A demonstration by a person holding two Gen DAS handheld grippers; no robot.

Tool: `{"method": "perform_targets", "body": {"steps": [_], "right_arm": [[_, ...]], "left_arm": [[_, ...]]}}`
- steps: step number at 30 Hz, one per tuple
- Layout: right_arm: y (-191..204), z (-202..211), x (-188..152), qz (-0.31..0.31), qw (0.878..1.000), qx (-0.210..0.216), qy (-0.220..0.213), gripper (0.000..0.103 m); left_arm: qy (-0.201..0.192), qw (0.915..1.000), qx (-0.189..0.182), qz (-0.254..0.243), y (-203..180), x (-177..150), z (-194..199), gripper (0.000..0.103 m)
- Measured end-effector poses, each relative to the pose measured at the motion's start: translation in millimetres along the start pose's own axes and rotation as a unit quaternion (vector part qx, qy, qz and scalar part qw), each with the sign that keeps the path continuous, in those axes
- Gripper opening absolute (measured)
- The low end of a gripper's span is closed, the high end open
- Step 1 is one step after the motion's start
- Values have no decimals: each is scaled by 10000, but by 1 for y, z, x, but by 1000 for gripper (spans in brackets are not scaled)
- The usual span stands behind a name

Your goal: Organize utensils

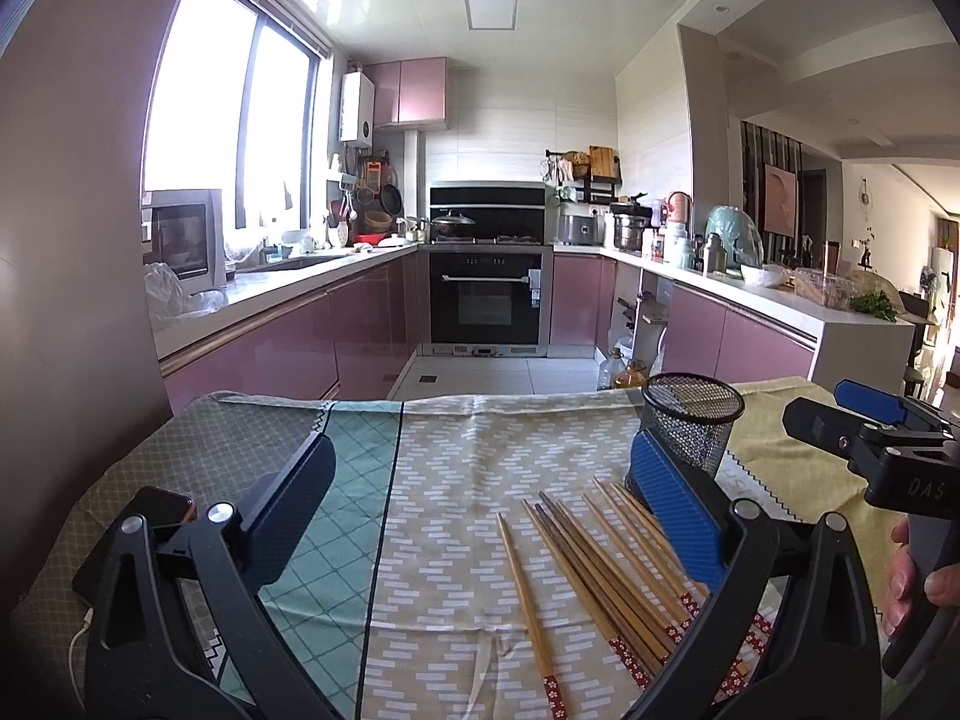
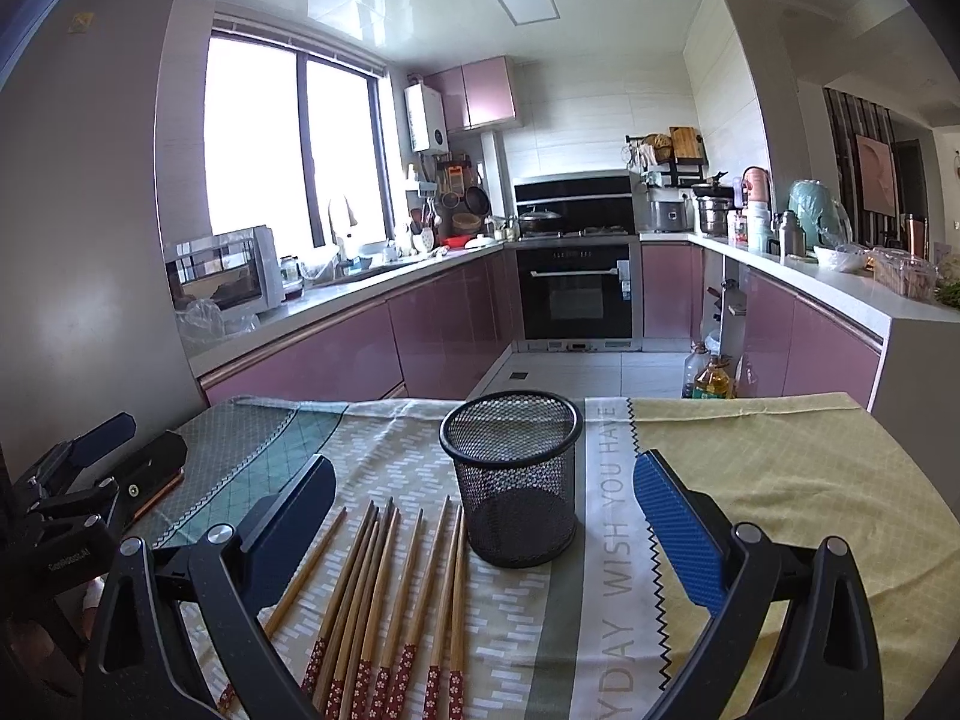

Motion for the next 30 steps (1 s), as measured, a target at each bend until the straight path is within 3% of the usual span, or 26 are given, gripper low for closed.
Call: {"method": "perform_targets", "body": {"steps": [2, 4, 5, 7, 9, 18, 26, 30], "right_arm": [[3, -9, -6, 181, 9994, 33, 286, 95], [6, -19, -13, 411, 9972, 58, 617, 84], [9, -25, -18, 526, 9953, 76, 812, 72], [12, -36, -28, 669, 9910, 114, 1157, 65], [15, -44, -35, 750, 9873, 143, 1394, 55], [28, -73, -56, 1095, 9701, 279, 2148, 27], [38, -86, -57, 1269, 9641, 339, 2307, 27], [39, -93, -54, 1222, 9645, 353, 2314, 22]], "left_arm": [[256, 9997, -14, -8, 4, -4, -8, 97], [589, 9982, -86, 22, 10, -10, -18, 97], [756, 9970, -133, 45, 13, -14, -23, 97], [1033, 9943, -268, 66, 18, -21, -31, 95], [1272, 9913, -325, 28, 19, -28, -38, 88], [2022, 9761, -789, -76, 12, -49, -69, 68], [2678, 9580, -1019, 120, 13, -65, -98, 55], [2929, 9496, -1084, 269, 16, -73, -112, 41]]}}
Point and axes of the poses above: each gripper's, at about its wrist camera, not at the fingertips, and z roughly against the way its jaws point, y to its left, x to its top, the point moved 1 cm from there along -z, roughly the way its jaws point, and after that the axes turned 14 degrees about -x, right-handed, at the moved point
